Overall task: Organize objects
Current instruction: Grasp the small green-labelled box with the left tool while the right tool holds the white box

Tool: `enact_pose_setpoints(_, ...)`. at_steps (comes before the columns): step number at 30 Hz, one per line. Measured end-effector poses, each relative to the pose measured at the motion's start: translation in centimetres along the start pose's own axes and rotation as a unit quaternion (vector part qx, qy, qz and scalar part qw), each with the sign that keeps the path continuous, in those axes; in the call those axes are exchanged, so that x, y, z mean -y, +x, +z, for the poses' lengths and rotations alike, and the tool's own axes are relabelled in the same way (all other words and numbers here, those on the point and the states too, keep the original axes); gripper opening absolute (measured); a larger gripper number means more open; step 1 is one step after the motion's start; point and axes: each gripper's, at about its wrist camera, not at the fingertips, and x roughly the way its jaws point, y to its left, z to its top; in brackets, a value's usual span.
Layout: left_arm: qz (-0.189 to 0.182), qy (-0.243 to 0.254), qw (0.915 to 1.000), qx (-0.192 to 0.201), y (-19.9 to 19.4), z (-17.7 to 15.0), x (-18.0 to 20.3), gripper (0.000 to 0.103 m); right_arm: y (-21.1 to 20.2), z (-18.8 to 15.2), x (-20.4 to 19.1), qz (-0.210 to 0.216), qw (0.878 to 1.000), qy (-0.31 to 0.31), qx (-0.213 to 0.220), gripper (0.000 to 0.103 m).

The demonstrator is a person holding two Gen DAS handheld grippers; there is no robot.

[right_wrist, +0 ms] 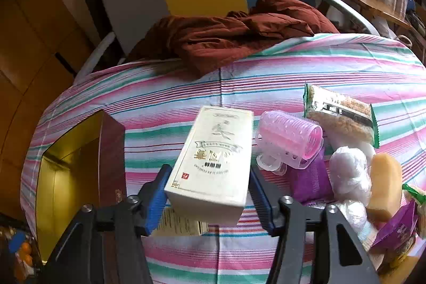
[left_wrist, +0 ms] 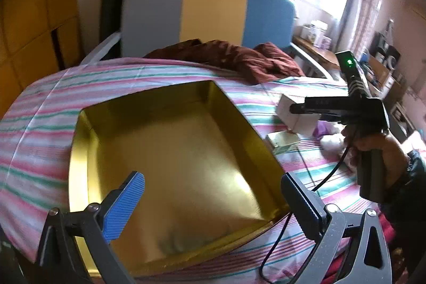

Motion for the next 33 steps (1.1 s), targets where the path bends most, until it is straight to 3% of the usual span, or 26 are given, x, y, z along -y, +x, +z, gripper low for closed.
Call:
enact_pose_setpoints(6,-0.035,0.058,0.9977,0.002,1.1,1.8,2.5,0.099,-2.5,-1.2,0.7,0.046,0.999,-0.019,0.011,0.053)
enact_pose_setpoints(14,-0.082,0.147,0.985,-0.037,5.2,3.9,7.3,0.086,-4.8,-2.8,2.0,0.027,0.997,-0.068,0.003,0.053)
enact_pose_setpoints(18,-0.082,0.189,0.9767,-0.06,7.8,4.7,9.7,0.084,-3.8,-3.2,2.7,0.037,0.997,-0.063,-0.002,0.053)
enact_pose_setpoints(26,-0.046,0.281,0.9533,-0.102,13.0,4.9,13.2,0.084,-3.3,-3.4,3.7,0.056,0.997,-0.044,-0.006,0.053)
enact_pose_setpoints(27,-0.04,0.29,0.95,-0.108,13.6,4.9,13.5,0.08,-3.3,-3.3,3.8,0.058,0.997,-0.043,-0.007,0.053)
enact_pose_setpoints(30,-0.034,0.311,0.9415,-0.127,15.2,4.8,14.1,0.076,-3.1,-3.4,3.9,0.058,0.997,-0.041,-0.008,0.053)
enact_pose_setpoints(33,-0.028,0.314,0.9385,-0.141,16.5,4.8,14.0,0.073,-2.8,-3.4,4.1,0.053,0.998,-0.041,-0.012,0.053)
